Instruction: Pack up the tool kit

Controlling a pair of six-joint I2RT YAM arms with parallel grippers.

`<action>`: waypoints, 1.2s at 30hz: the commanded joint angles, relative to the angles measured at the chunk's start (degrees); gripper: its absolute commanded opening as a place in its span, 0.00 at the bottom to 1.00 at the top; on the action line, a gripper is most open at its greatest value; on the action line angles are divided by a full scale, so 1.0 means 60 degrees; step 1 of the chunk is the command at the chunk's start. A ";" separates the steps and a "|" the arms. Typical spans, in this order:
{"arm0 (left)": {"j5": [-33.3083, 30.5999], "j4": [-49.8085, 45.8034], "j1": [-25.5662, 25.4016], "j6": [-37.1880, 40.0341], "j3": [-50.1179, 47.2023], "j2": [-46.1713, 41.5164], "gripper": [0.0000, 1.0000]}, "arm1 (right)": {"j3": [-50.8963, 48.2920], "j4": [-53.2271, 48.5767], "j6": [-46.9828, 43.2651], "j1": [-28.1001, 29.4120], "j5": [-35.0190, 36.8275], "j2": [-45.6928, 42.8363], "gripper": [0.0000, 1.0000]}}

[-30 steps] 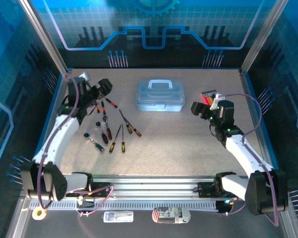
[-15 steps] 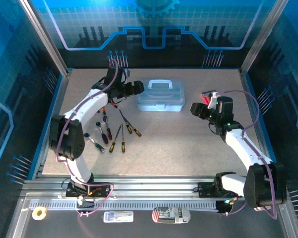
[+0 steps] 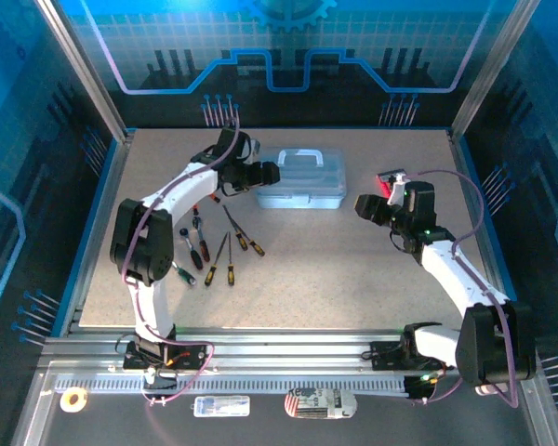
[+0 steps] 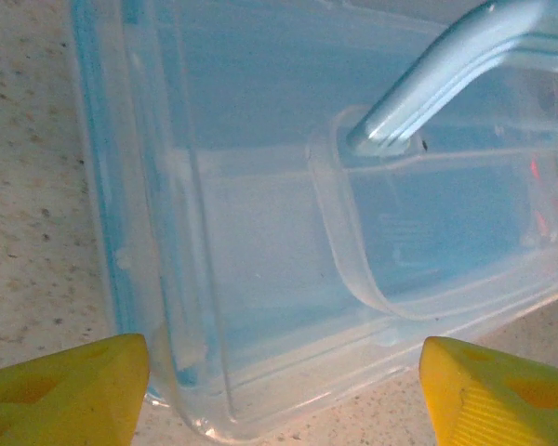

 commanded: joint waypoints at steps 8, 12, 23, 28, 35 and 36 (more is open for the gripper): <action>0.0154 0.0769 -0.1293 -0.0622 -0.1926 -0.1113 0.75 | 0.0062 -0.0305 0.0087 0.0090 0.0261 -0.0094 0.65; 0.0106 0.1142 -0.2083 -0.0845 -0.2479 -0.1489 0.75 | 0.0228 -0.0390 0.0133 0.0088 0.0554 0.0075 0.65; -0.2315 -0.0654 -0.2501 0.0366 -0.1581 -0.2659 0.85 | 0.0628 -0.0474 0.0132 0.0119 0.0531 0.0505 0.65; -0.2516 -0.1083 -0.1666 0.0862 -0.0558 -0.2146 0.86 | 0.0619 -0.0397 0.0078 0.0157 0.0471 0.0632 0.66; -0.2545 -0.1390 -0.0840 0.1527 0.1390 -0.0476 0.87 | 0.0927 -0.0628 -0.0154 0.0198 0.0529 0.0859 0.67; -0.2422 -0.1324 -0.0736 0.1541 0.1576 -0.0273 0.87 | 0.0933 -0.0628 -0.0170 0.0210 0.0536 0.0869 0.68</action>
